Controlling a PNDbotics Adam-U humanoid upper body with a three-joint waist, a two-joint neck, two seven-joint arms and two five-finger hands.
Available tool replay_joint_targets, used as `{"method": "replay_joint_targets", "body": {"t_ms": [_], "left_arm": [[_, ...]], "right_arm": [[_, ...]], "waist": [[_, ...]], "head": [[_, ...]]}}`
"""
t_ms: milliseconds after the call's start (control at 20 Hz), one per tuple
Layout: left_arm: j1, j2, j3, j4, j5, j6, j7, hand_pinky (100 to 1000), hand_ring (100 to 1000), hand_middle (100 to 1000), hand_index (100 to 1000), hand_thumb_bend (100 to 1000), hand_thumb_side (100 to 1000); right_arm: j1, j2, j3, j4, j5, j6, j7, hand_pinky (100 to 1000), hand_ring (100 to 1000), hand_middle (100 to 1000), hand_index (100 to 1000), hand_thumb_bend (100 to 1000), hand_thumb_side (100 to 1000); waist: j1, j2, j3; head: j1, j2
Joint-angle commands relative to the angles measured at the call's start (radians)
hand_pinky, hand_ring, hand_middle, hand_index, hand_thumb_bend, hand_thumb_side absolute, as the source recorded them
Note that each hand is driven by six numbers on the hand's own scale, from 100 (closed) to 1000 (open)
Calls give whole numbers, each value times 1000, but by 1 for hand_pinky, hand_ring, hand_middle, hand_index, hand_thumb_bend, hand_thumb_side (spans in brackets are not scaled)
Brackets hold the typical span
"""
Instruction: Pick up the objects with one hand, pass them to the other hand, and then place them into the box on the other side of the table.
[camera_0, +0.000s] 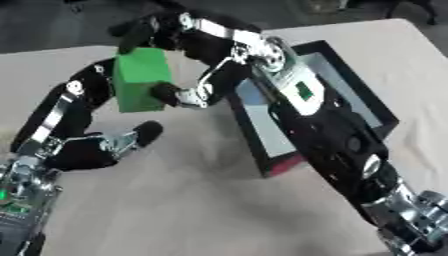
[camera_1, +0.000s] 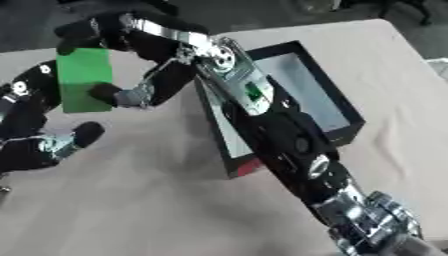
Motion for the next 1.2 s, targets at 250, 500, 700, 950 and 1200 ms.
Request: {"method": "replay_joint_targets", "body": {"t_ms": [250, 500, 700, 950, 1200], "left_arm": [[-5, 19, 17, 14, -46, 23, 0, 827, 693, 716, 893, 670, 382], [0, 38, 29, 28, -56, 46, 60, 822, 681, 703, 872, 643, 386], [11, 70, 43, 28, -36, 59, 107, 819, 666, 686, 836, 533, 388], [39, 119, 67, 15, -14, 83, 156, 825, 666, 686, 825, 485, 372], [52, 145, 82, 0, -6, 91, 185, 825, 666, 685, 823, 484, 371]], "right_arm": [[-24, -23, -16, -31, -25, 12, -11, 921, 1000, 416, 733, 201, 100], [-29, -42, -31, -51, -58, 36, -38, 921, 1000, 416, 720, 202, 100], [-28, -67, -51, -62, -85, 63, -66, 923, 1000, 418, 716, 197, 100], [-4, -116, -90, -70, -99, 98, -97, 933, 1000, 423, 722, 184, 100], [13, -146, -111, -83, -106, 115, -116, 933, 1000, 423, 722, 184, 100]], "waist": [[-8, -97, -2], [-6, -102, -10], [-2, -110, -19], [1, -117, -35], [3, -119, -44]], "head": [[-2, -10], [-1, -5], [-3, 1], [-18, 6], [-31, 2]]}}
